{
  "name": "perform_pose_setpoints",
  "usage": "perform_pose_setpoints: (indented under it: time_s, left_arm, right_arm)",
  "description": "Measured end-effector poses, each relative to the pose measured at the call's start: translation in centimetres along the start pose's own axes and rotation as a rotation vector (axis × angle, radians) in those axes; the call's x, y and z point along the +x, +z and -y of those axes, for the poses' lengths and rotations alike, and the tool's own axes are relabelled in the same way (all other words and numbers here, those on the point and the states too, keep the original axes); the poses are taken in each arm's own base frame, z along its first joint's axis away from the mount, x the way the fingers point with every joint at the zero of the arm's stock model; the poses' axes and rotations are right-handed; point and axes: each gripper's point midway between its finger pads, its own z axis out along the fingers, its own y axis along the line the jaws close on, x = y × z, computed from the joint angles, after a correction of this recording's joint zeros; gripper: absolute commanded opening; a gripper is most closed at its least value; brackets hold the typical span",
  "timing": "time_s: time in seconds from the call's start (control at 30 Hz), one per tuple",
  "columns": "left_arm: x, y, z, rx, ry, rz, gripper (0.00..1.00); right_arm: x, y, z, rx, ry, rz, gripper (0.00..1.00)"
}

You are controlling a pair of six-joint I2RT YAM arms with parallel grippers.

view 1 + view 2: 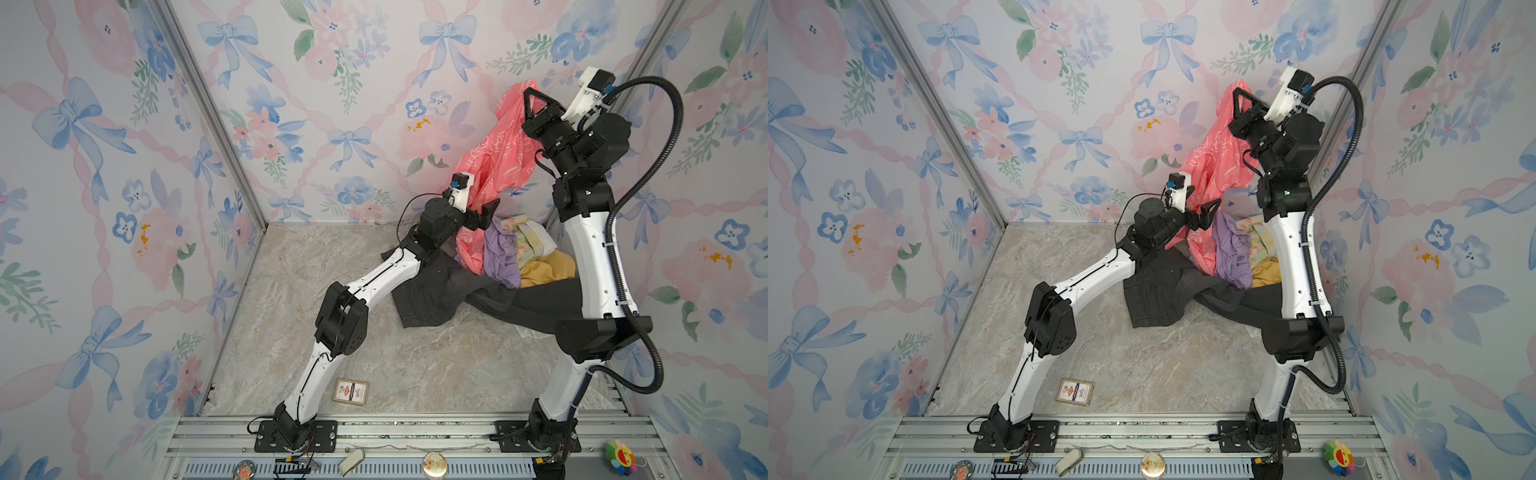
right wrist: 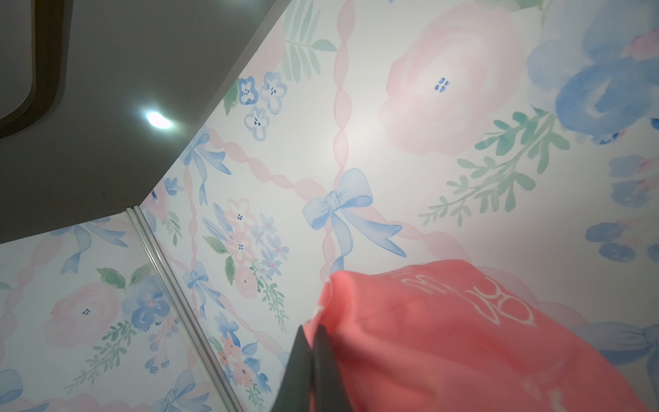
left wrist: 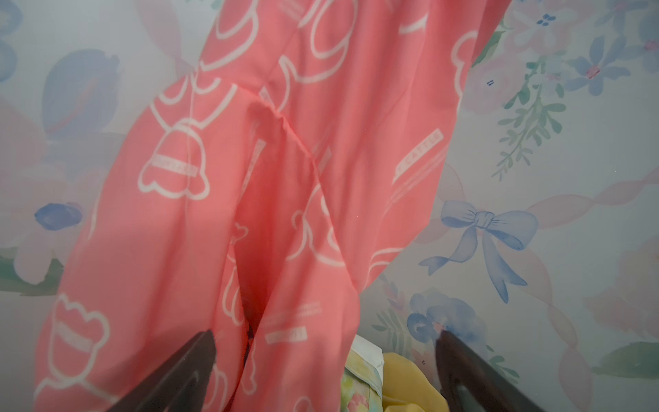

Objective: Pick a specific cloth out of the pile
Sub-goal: 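Grasp the hanging pink garment with the left gripper below the right gripper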

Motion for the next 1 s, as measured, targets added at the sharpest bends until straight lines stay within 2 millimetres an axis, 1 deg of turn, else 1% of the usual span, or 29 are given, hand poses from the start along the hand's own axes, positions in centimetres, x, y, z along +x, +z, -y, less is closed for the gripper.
perform_pose_setpoints:
  time_s: [0.1, 0.17, 0.33, 0.53, 0.67, 0.77, 0.87, 0.93, 1.0]
  left_arm:
    - [-0.9, 0.8, -0.6, -0.032, 0.053, 0.05, 0.98]
    - [-1.0, 1.1, -1.1, -0.062, 0.085, 0.07, 0.98]
    - [-0.4, 2.0, -2.3, -0.12, 0.155, 0.105, 0.98]
    - [0.2, 2.4, -3.1, -0.154, 0.178, 0.138, 0.98]
    - [0.1, 2.4, -3.1, -0.143, 0.178, 0.165, 0.97]
    - [-0.4, 2.3, -3.1, -0.115, 0.17, 0.192, 0.9]
    - [-1.5, 2.1, -3.4, -0.084, 0.151, 0.235, 0.78]
    - [-2.3, 1.8, -3.6, -0.061, 0.137, 0.265, 0.68]
    - [-2.9, 1.7, -3.6, -0.033, 0.121, 0.288, 0.53]
  right_arm:
    - [0.3, -0.3, -0.2, -0.013, 0.013, -0.003, 0.0]
    - [0.4, -0.5, -0.4, -0.024, 0.026, -0.006, 0.0]
    - [1.1, -1.5, -1.3, -0.052, 0.064, -0.024, 0.0]
    - [3.2, -3.4, -2.7, -0.086, 0.106, -0.085, 0.0]
    - [4.9, -5.1, -3.6, -0.107, 0.12, -0.14, 0.0]
    - [5.9, -6.3, -3.8, -0.116, 0.113, -0.179, 0.0]
    - [6.8, -7.2, -4.0, -0.126, 0.111, -0.212, 0.0]
    - [7.5, -7.7, -4.1, -0.137, 0.116, -0.235, 0.0]
    - [8.3, -8.1, -4.1, -0.146, 0.126, -0.259, 0.0]
